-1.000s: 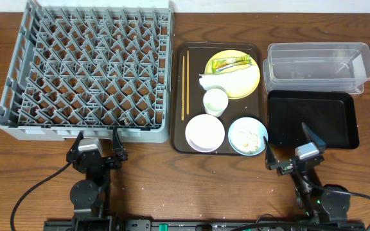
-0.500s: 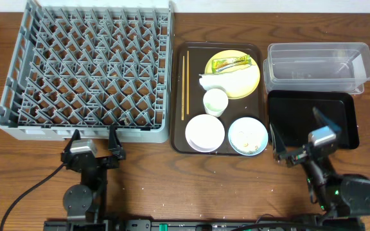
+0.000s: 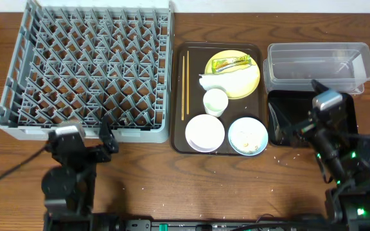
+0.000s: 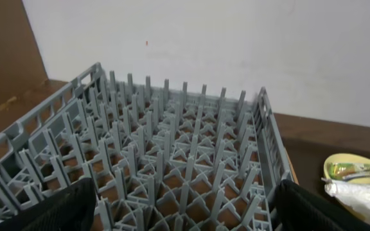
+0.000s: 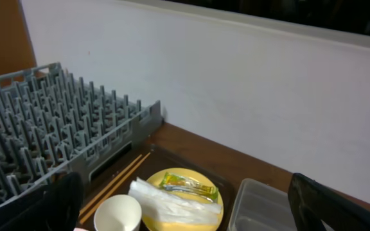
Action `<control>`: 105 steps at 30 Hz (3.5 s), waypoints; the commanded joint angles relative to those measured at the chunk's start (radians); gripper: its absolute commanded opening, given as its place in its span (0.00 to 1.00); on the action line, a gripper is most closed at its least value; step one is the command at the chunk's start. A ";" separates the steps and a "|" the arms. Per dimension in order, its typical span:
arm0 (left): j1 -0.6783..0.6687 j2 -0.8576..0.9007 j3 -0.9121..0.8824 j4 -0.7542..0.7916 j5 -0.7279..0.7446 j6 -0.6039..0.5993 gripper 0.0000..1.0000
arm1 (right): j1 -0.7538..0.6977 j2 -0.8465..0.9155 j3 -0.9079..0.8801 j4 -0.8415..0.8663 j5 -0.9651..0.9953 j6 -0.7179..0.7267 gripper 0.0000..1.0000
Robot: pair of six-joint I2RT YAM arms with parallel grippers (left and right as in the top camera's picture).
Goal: Sort waste into correct bins and load items into the dishwasher
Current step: 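Move the right gripper to the snack wrapper and napkin on the yellow plate, then grasp the wrapper and napkin with the right gripper and lift, then drop the wrapper and napkin into the clear plastic bin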
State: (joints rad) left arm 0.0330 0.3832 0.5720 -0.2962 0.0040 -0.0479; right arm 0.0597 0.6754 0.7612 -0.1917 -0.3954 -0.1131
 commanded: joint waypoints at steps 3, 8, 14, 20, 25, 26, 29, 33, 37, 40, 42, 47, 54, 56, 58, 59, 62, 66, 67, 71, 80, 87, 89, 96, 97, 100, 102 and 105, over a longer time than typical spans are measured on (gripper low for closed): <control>0.005 0.201 0.204 -0.087 0.016 0.011 0.90 | -0.006 0.148 0.137 -0.058 -0.063 0.008 0.99; 0.005 0.417 0.428 -0.266 0.016 0.011 0.91 | 0.006 0.332 0.299 -0.191 -0.087 0.007 0.99; 0.005 0.665 0.713 -0.514 0.016 0.010 0.90 | 0.062 0.564 0.502 -0.306 -0.087 -0.013 0.99; 0.005 0.807 0.843 -0.623 0.015 0.010 0.90 | 0.109 0.807 0.774 -0.537 -0.007 -0.112 0.99; 0.005 0.846 0.843 -0.597 0.014 0.010 0.90 | 0.117 1.005 1.009 -0.749 0.032 -0.148 0.99; 0.005 0.850 0.843 -0.594 0.014 0.010 0.90 | 0.117 1.028 1.022 -0.742 0.033 -0.148 0.99; 0.005 0.861 0.843 -0.594 0.014 0.010 0.91 | 0.115 1.084 1.021 -0.699 0.037 -0.202 0.99; 0.005 0.869 0.843 -0.594 0.014 0.010 0.90 | 0.116 1.158 1.020 -0.653 0.024 -0.276 0.99; 0.005 0.871 0.843 -0.594 0.014 0.010 0.90 | 0.132 1.246 1.020 -0.647 0.087 -0.461 0.99; 0.005 0.871 0.843 -0.594 0.014 0.010 0.91 | 0.145 1.318 1.020 -0.612 0.119 -0.544 0.98; 0.005 0.871 0.843 -0.594 0.014 0.010 0.90 | 0.156 1.367 1.020 -0.581 0.119 -0.597 0.96; 0.005 0.871 0.843 -0.594 0.014 0.010 0.90 | 0.163 1.460 1.020 -0.501 0.119 -0.714 0.88; 0.005 0.871 0.843 -0.594 0.014 0.010 0.91 | 0.157 1.542 1.020 -0.451 0.119 -0.803 0.93; 0.005 0.871 0.843 -0.594 0.014 0.010 0.91 | 0.157 1.563 1.020 -0.446 0.119 -0.828 0.93; 0.005 0.871 0.843 -0.594 0.014 0.010 0.90 | 0.157 1.587 1.020 -0.435 0.119 -0.831 0.93; 0.005 0.871 0.843 -0.594 0.014 0.010 0.90 | 0.157 1.599 1.020 -0.430 0.119 -0.831 0.93; 0.005 0.871 0.843 -0.594 0.014 0.010 0.90 | 0.157 1.637 1.020 -0.428 0.110 -0.831 0.93; 0.005 0.871 0.843 -0.594 0.014 0.010 0.90 | 0.157 1.686 1.020 -0.433 0.110 -0.830 0.92; 0.005 0.871 0.843 -0.594 0.014 0.010 0.90 | 0.157 1.694 1.020 -0.436 0.109 -0.826 0.90; 0.005 0.871 0.843 -0.594 0.014 0.010 0.90 | 0.158 1.700 1.019 -0.476 0.100 -0.822 0.53; 0.005 0.871 0.843 -0.594 0.014 0.010 0.90 | 0.163 1.677 1.025 -0.502 0.101 -0.518 0.01; 0.005 0.871 0.843 -0.594 0.014 0.010 0.90 | 0.158 1.513 1.094 -0.491 0.101 -0.179 0.01; 0.005 0.871 0.843 -0.594 0.014 0.010 0.90 | 0.148 1.445 1.110 -0.480 0.122 -0.106 0.01; 0.005 0.871 0.843 -0.594 0.014 0.010 0.91 | 0.064 1.237 1.112 -0.549 0.400 0.250 0.02; 0.005 0.871 0.843 -0.594 0.014 0.010 0.90 | 0.047 1.219 1.112 -0.580 0.468 0.316 0.02; 0.005 0.871 0.843 -0.594 0.014 0.010 0.90 | -0.006 1.197 1.112 -0.673 0.616 0.489 0.02; 0.005 0.871 0.843 -0.594 0.014 0.010 0.91 | -0.053 1.199 1.101 -0.727 0.675 0.621 0.02; 0.005 0.871 0.843 -0.594 0.014 0.010 0.91 | -0.100 1.211 1.057 -0.745 0.683 0.828 0.02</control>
State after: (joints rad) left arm 0.0330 1.2495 1.3937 -0.8898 0.0200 -0.0479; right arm 0.0006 1.8423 1.8717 -0.9184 0.1783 0.3874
